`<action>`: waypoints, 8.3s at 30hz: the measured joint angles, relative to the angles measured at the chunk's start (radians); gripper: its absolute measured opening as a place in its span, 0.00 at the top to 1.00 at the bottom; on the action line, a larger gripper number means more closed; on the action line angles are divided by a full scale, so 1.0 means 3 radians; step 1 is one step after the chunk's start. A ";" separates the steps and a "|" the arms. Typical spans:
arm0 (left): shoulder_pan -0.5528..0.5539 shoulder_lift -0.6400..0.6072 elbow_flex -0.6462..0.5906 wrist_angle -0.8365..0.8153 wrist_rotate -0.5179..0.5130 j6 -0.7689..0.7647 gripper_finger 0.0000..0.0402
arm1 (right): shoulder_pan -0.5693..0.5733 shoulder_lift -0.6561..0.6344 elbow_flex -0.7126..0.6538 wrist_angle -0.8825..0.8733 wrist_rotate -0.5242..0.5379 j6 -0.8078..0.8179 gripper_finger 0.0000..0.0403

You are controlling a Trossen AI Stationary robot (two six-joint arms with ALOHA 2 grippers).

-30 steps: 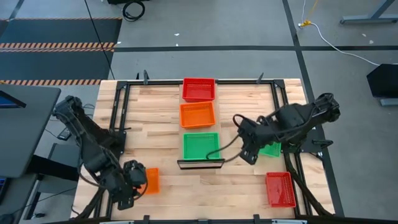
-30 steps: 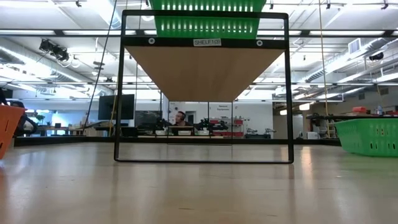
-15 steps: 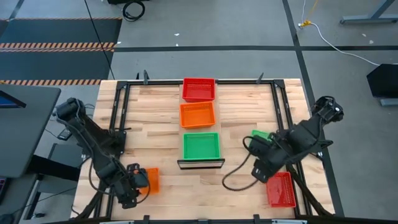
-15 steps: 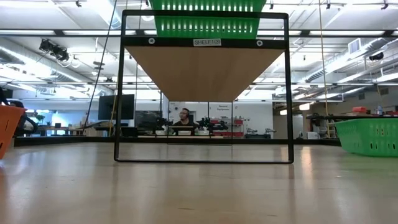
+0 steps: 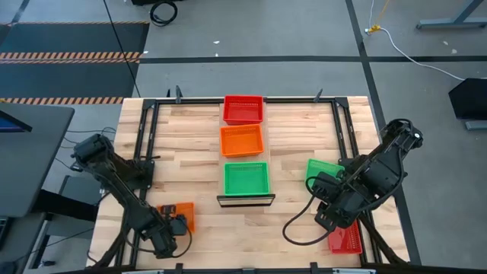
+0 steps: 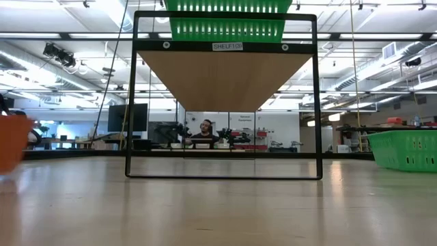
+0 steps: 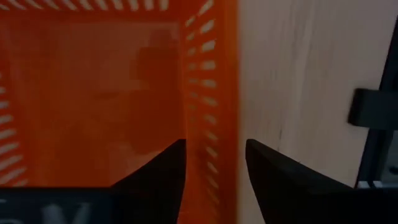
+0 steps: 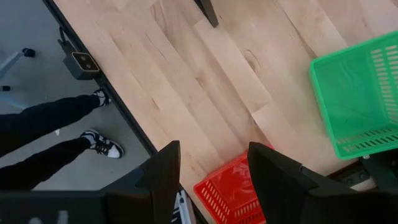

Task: Stack baskets on shelf by color
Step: Stack the orange basket on top of the orange baskets on the shelf, then stack the red basket on top of the red baskets on the shelf

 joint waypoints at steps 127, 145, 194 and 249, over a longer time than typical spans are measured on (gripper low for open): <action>0.3324 0.0293 0.2884 -0.1427 -0.0210 0.3516 0.77 | -0.0070 0.0004 -0.0098 0.0018 0.0417 0.0575 0.52; 0.3286 0.0229 0.3366 -0.1461 -0.0209 0.3547 0.77 | 0.0360 0.0001 -0.0192 0.0000 0.0248 0.1573 0.52; 0.3222 0.0243 0.3209 -0.1609 -0.0346 0.3693 0.73 | 0.0615 0.0011 -0.0375 0.0449 0.0216 0.1971 0.52; 0.3527 0.0475 0.3208 -0.1908 0.0106 0.3863 0.81 | 0.0627 0.0013 -0.0374 0.0446 0.0344 0.1970 0.52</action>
